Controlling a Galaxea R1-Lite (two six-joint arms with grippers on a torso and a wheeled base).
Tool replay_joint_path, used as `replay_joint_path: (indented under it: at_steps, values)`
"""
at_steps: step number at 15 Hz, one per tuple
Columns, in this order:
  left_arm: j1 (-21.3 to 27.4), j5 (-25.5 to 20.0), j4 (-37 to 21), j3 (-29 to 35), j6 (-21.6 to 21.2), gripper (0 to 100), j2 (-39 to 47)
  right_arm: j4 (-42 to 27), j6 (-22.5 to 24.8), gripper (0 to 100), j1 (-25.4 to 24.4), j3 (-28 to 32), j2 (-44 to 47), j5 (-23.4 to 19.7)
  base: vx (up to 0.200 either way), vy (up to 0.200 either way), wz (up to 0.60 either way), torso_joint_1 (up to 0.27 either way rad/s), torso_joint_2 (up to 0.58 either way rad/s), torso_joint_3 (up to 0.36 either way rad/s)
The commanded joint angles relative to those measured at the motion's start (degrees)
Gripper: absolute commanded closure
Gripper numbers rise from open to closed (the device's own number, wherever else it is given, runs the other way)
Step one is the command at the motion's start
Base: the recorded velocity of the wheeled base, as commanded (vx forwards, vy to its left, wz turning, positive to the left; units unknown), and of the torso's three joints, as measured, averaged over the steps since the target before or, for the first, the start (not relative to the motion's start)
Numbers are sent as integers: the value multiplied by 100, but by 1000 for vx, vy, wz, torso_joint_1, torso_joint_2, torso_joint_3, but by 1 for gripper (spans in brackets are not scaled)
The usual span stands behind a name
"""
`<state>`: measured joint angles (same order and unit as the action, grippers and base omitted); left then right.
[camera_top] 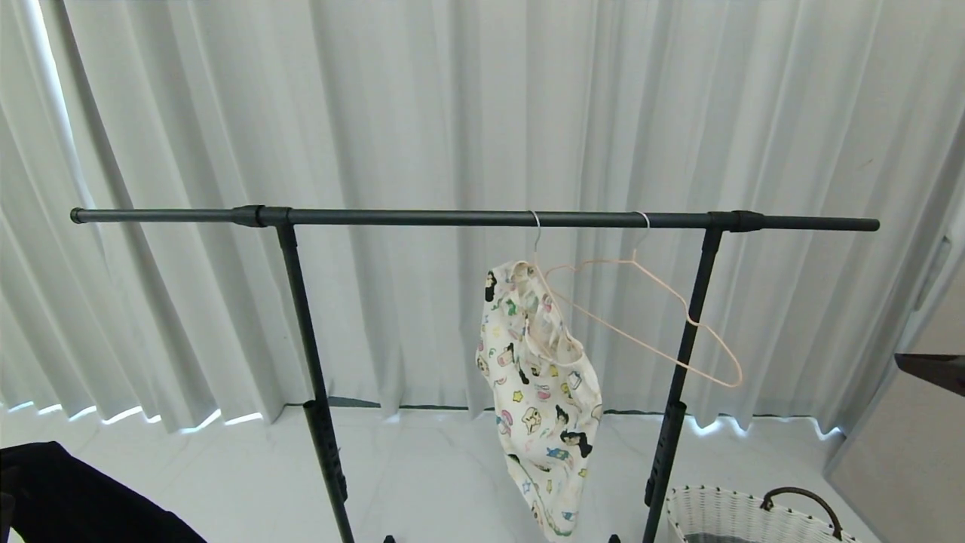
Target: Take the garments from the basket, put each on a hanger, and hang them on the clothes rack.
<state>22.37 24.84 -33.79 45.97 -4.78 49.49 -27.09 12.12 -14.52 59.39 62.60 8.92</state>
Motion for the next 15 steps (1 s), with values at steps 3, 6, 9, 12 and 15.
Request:
replay_joint_path:
  at_steps: [3,6,9,12,15]
  values:
    - [-5,3,4,8,3,100,8,301,-16,0,2,-24,59,-585,200,0,0,2,6,5]
    - [-5,12,4,0,-6,100,8,344,-157,0,2,-51,209,-1042,200,0,0,4,-2,2]
    - [-5,12,4,-9,-14,100,8,353,-166,0,2,-279,552,-1657,0,0,0,0,0,0]
    - [-5,20,13,8,-23,100,16,503,-148,0,2,-288,1184,-2044,0,0,0,0,0,0]
    - [4,20,13,-9,-23,100,-36,1232,-131,0,-7,-332,1932,-2334,0,0,0,0,0,0]
